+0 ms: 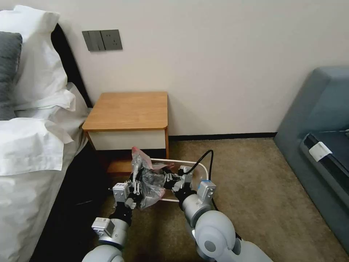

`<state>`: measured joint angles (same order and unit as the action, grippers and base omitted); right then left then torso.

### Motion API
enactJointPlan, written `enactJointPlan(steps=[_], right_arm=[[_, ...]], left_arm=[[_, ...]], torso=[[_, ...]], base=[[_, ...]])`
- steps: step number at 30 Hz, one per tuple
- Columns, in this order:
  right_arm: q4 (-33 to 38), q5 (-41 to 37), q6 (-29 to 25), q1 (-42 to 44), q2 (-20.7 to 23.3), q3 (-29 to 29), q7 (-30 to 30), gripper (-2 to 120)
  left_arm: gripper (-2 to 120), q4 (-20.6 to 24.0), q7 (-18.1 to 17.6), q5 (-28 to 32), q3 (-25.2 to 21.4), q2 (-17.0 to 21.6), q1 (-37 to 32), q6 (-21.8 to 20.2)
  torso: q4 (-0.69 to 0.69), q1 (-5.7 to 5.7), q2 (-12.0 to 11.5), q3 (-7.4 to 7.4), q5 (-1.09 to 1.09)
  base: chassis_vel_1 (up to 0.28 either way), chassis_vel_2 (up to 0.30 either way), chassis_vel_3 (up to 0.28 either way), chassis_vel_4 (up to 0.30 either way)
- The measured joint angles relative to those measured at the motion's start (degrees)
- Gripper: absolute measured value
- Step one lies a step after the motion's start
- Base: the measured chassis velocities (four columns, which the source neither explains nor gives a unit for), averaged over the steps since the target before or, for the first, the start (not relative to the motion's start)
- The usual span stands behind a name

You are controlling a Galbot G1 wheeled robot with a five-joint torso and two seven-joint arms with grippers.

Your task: Pick up the garbage bag from the table and place it over the trash can.

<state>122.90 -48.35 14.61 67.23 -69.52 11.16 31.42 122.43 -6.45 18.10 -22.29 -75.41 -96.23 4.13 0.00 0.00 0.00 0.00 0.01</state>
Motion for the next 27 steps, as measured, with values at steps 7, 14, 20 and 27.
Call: enactJointPlan(steps=[7,14,20,27], right_arm=[[4.4,0.1,0.0,3.5,2.0,-2.9,0.0,0],[7.1,0.1,0.0,5.5,3.5,-6.7,-0.5,0],[8.8,-0.2,0.1,6.3,4.7,-9.5,-0.6,0],[9.8,-1.0,0.2,7.4,6.1,-13.6,-0.6,0]], left_arm=[[9,-0.4,-2.8,1.2,-0.3,-0.1,0.6,-1.1],[9,-0.6,-3.7,2.1,-0.5,-0.2,1.0,-1.6],[9,-0.8,-3.9,2.5,-0.9,-0.1,1.3,-1.7],[9,-1.0,-4.6,3.2,-1.5,-0.1,1.7,-1.7]], torso=[[0.0,0.0,0.0,0.0,0.0],[0.0,0.0,0.0,0.0,0.0],[0.0,0.0,0.0,0.0,0.0],[0.0,0.0,0.0,0.0,0.0]], base=[[0.0,0.0,0.0,0.0],[0.0,0.0,0.0,0.0],[0.0,0.0,0.0,0.0],[0.0,0.0,0.0,0.0]])
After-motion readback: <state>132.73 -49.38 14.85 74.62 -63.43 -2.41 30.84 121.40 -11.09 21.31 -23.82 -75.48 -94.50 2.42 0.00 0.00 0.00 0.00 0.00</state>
